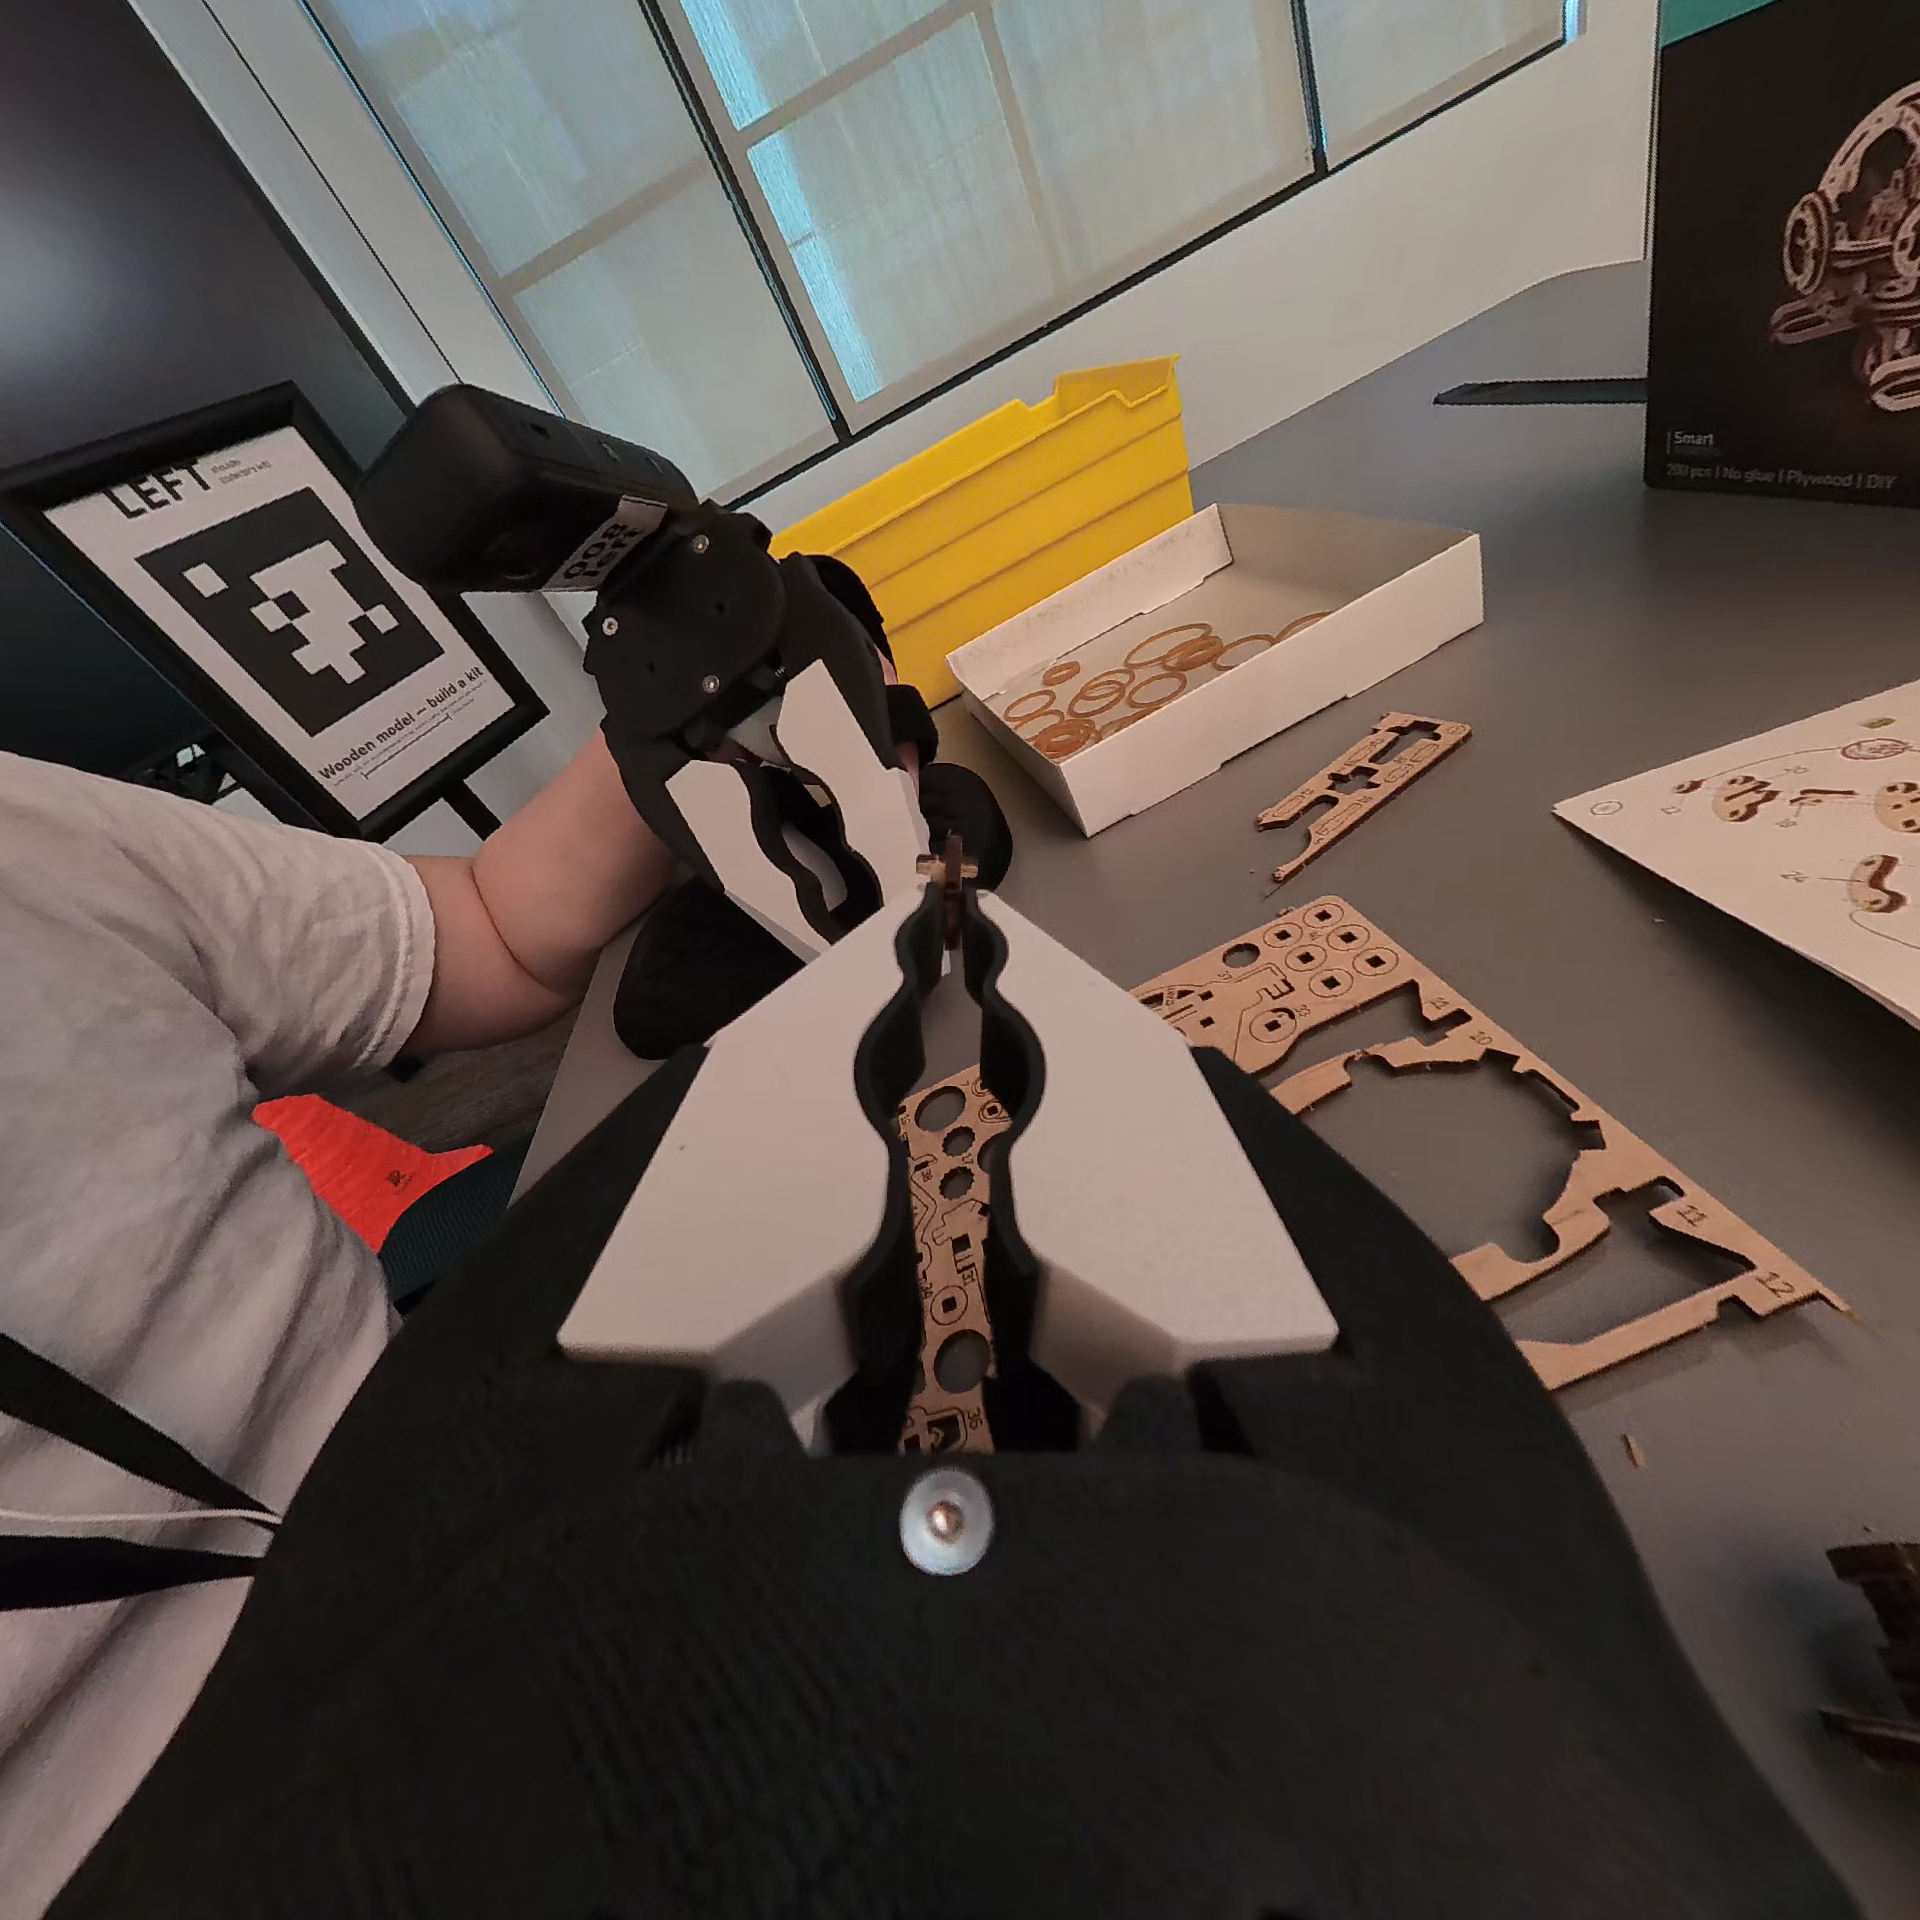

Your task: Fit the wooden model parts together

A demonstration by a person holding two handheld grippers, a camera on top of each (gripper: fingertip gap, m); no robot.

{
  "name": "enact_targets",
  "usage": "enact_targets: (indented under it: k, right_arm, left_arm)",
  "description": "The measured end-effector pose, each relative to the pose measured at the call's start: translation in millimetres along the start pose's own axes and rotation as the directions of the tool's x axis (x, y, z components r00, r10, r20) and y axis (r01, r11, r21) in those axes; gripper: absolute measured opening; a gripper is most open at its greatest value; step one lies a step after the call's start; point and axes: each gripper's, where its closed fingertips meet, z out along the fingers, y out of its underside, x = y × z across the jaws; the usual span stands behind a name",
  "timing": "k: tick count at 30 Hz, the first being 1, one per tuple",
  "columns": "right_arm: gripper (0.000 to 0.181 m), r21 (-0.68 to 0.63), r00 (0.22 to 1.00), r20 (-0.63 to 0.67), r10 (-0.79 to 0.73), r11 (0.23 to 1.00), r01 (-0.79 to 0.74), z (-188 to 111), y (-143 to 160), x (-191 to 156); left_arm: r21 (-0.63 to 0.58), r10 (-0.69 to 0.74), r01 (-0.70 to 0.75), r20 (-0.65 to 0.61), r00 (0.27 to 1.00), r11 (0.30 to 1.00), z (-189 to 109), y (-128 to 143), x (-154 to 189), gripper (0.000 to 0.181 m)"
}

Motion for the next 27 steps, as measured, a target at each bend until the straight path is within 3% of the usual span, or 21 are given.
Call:
enact_targets:
  k: [8, 20, 27]
  right_arm:
    - [0.0, -0.027, 0.999, 0.019, 0.046, 0.999, -0.046, 2.8, 5.9, 0.1]
    - [0.0, -0.046, 0.971, 0.075, 0.226, 0.974, -0.223, 6.9, 10.4, -2.6]
    - [0.0, -0.053, 0.958, 0.068, 0.278, 0.96, -0.275, 7.2, 12.4, 1.4]
  left_arm:
    - [0.024, 0.02, -0.021, 0.051, 0.999, 0.999, -2.6, -5.7, -6.1, 0.018]
    - [0.205, 0.082, -0.143, 0.279, 0.957, 0.968, -13.6, -49.7, -24.5, 0.018]
    - [0.253, 0.068, -0.157, 0.329, 0.942, 0.955, -19.1, -59.2, -28.9, 0.017]
